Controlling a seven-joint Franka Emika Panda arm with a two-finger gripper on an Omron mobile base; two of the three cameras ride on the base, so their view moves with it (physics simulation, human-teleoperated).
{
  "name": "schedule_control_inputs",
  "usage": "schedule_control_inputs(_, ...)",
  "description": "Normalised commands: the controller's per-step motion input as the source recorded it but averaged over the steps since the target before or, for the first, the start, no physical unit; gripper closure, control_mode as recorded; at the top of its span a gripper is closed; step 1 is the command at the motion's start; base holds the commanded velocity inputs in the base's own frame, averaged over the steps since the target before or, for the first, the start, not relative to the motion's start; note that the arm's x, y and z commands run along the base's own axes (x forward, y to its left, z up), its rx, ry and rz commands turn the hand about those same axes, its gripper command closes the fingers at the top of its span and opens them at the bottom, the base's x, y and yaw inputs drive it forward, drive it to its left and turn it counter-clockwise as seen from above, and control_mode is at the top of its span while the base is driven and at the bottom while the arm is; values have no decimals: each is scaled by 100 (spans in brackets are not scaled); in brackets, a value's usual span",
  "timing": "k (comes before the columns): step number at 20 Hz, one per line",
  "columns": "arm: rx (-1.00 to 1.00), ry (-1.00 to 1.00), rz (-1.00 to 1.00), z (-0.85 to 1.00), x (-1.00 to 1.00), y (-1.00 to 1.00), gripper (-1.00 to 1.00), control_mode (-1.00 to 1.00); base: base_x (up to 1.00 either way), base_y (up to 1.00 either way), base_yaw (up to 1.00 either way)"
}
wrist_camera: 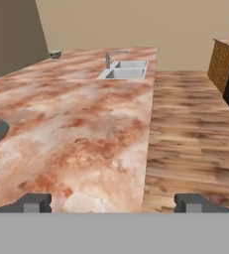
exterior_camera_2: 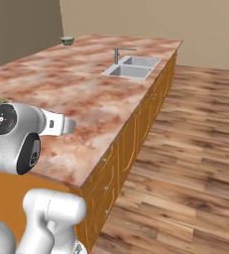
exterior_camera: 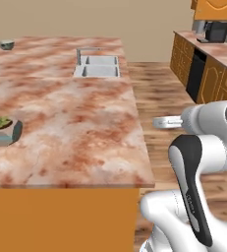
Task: There is a bowl on the dining counter. Grab a lemon wedge from the fridge and place it in the bowl. Then get the liquor bottle and glass cup from the cabinet and place them next to the bowl.
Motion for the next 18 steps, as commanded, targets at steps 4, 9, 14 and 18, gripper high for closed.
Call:
schedule_control_inputs(4,0,0,0,0,0,0,-100,100,0,-100,19)
schedule_control_inputs(9,0,0,0,0,0,0,-100,100,13,-100,14)
schedule_control_inputs(14,0,0,0,0,0,0,-100,100,20,-100,9)
schedule_control_inputs(18,0,0,0,0,0,0,-100,100,71,-98,1)
